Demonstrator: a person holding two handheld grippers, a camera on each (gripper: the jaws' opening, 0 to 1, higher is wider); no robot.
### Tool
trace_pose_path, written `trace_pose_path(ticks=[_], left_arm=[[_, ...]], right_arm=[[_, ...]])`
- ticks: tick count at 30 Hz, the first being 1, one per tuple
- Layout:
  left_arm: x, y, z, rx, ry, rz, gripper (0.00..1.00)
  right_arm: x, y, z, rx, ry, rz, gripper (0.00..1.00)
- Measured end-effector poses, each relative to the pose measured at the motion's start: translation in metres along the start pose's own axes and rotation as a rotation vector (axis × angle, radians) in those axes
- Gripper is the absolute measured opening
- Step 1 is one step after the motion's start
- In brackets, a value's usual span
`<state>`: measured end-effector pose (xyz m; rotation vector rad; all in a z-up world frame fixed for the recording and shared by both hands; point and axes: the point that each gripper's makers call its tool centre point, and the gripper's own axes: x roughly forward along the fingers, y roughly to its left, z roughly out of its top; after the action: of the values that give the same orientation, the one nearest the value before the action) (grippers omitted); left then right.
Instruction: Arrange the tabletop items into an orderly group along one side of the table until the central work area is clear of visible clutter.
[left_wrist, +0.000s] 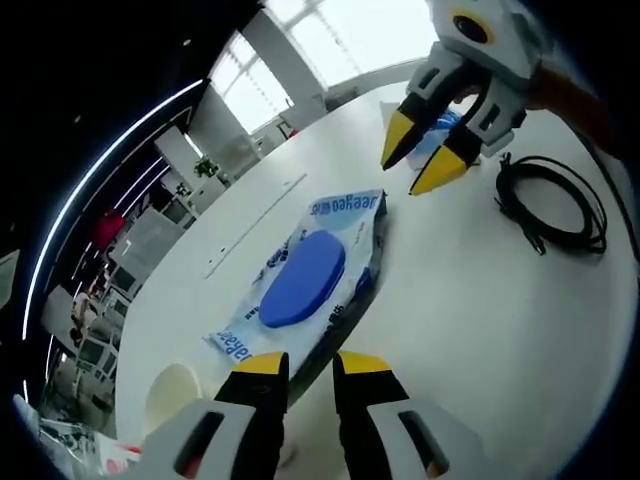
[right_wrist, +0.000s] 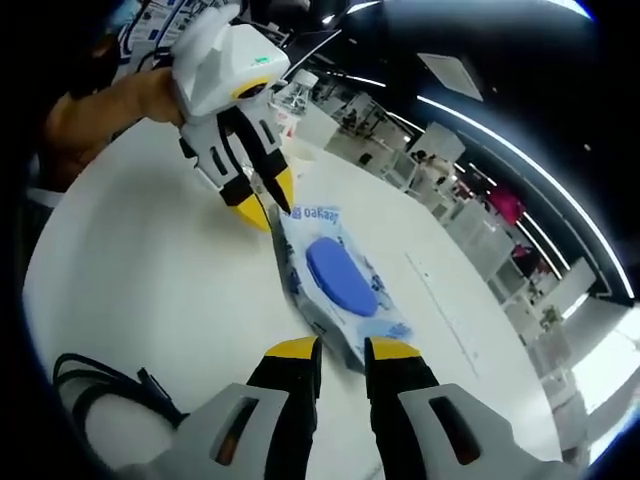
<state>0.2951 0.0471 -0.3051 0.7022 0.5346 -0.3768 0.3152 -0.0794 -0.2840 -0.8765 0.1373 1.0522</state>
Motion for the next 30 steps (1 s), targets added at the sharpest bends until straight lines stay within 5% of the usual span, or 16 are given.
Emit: trace_pose_path(ticks=[30], left_arm=[[0.016,-0.001,0.000,-0.004,-0.003,-0.048,0.13]], right_arm=[[0.029,0.000,-0.008,-0.033,0.030,0.064,0.15]])
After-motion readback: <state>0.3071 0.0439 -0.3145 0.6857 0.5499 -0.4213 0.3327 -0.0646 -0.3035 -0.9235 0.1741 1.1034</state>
